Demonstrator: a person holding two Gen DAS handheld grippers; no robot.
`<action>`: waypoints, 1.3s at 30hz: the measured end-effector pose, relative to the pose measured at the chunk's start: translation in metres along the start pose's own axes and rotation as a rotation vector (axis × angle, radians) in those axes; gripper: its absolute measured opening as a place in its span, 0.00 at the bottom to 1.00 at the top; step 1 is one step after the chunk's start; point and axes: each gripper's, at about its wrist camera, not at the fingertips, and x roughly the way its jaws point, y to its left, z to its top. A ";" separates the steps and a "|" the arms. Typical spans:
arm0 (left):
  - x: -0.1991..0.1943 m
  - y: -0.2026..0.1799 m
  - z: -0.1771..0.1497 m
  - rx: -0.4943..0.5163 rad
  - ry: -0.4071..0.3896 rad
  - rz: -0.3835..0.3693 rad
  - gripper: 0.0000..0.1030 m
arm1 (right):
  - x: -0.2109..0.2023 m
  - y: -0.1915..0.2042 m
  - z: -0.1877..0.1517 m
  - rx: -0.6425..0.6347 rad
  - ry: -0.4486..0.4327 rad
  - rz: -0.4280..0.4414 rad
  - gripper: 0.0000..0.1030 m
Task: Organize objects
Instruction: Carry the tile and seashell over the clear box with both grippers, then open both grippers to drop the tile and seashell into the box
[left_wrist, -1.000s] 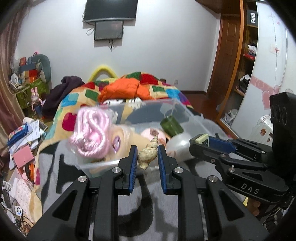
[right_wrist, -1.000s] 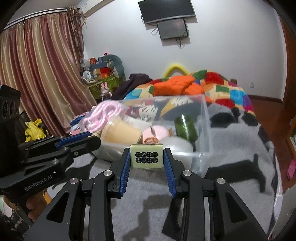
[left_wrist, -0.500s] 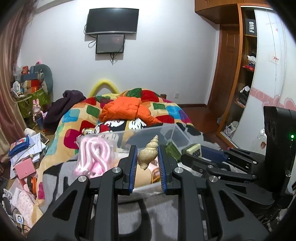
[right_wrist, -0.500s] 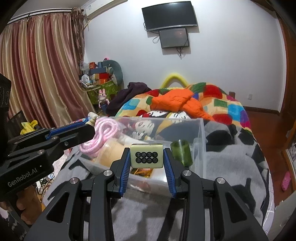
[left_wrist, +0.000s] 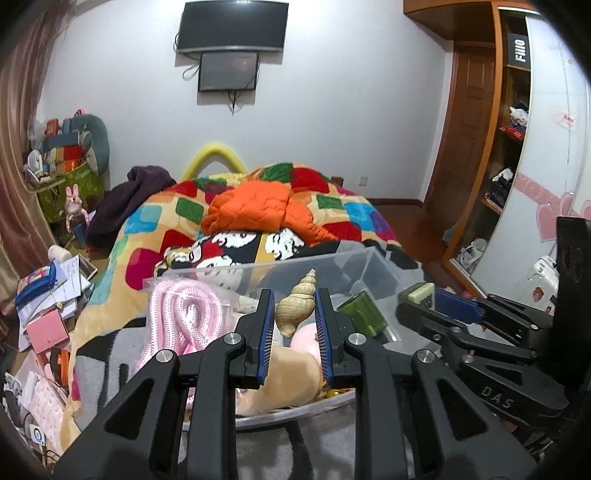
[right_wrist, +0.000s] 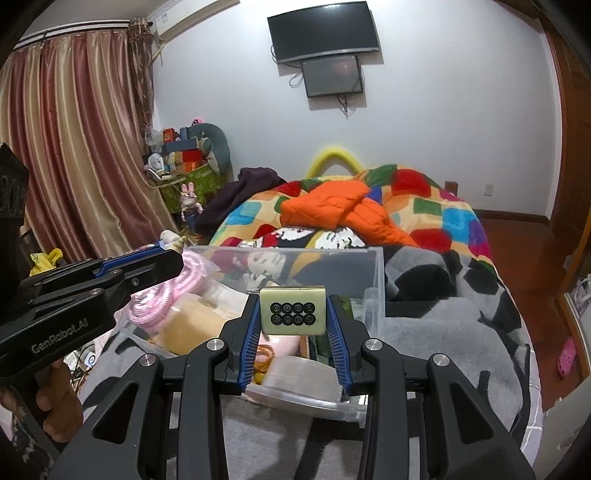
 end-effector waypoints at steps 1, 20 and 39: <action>0.004 0.001 -0.001 -0.001 0.009 0.003 0.21 | 0.003 -0.002 -0.001 0.003 0.007 -0.003 0.31; 0.058 0.002 -0.007 0.012 0.098 0.036 0.21 | 0.046 -0.018 -0.013 0.016 0.093 -0.012 0.31; 0.065 0.007 -0.006 0.001 0.094 0.066 0.30 | 0.060 -0.004 -0.015 -0.067 0.130 -0.046 0.32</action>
